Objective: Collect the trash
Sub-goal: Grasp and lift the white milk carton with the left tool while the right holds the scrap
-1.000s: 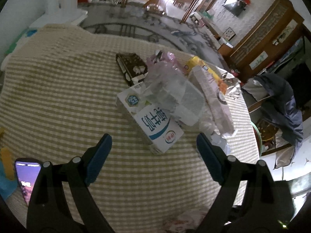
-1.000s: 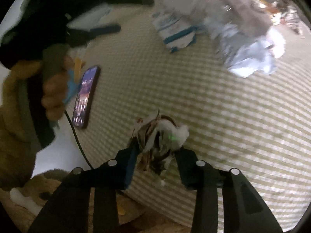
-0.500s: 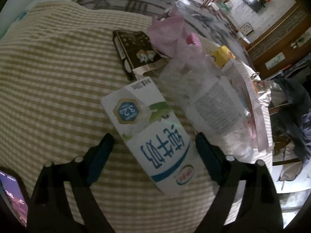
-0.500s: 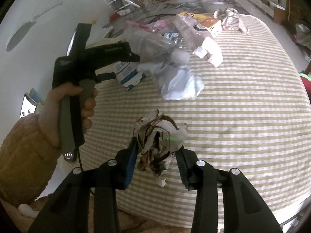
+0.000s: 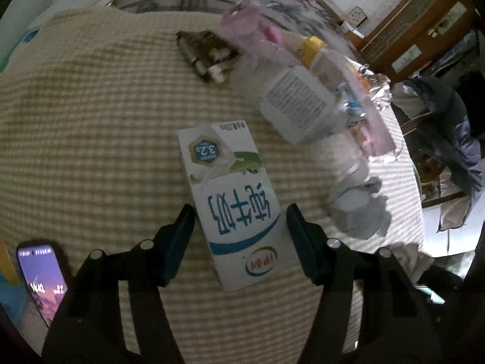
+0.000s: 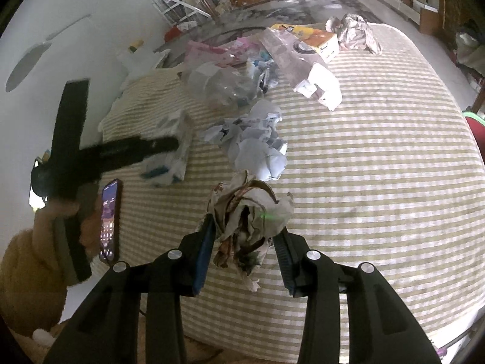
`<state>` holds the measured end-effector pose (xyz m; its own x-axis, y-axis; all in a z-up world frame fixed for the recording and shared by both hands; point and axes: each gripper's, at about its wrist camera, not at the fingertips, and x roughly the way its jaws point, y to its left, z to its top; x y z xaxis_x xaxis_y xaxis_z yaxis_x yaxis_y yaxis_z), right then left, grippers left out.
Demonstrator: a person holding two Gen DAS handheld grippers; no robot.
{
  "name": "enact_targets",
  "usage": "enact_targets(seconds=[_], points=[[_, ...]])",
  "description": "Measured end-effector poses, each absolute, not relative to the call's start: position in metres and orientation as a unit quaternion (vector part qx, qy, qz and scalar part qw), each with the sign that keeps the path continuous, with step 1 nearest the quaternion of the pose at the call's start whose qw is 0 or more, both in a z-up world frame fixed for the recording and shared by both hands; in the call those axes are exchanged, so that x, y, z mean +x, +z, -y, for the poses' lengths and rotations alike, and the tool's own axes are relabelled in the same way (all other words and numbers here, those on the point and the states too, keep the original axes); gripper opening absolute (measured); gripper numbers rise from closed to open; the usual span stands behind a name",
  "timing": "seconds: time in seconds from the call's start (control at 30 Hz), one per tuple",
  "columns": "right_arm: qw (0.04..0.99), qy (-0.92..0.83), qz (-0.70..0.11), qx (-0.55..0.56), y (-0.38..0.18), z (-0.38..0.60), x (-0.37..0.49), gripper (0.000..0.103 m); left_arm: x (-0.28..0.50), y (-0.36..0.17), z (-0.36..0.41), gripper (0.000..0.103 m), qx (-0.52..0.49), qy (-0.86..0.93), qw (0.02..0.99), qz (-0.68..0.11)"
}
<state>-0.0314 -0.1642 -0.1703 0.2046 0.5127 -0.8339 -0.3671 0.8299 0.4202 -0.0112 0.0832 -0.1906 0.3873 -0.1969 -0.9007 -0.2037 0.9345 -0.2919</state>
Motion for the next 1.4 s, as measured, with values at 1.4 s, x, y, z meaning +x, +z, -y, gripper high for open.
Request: enact_targets(seconds=[1.4], points=[[0.787,0.301,-0.535,0.066,-0.159,0.177,-0.026,0.038,-0.013,-0.195,-0.078,0.086,-0.185,0.085,0.82,-0.535]])
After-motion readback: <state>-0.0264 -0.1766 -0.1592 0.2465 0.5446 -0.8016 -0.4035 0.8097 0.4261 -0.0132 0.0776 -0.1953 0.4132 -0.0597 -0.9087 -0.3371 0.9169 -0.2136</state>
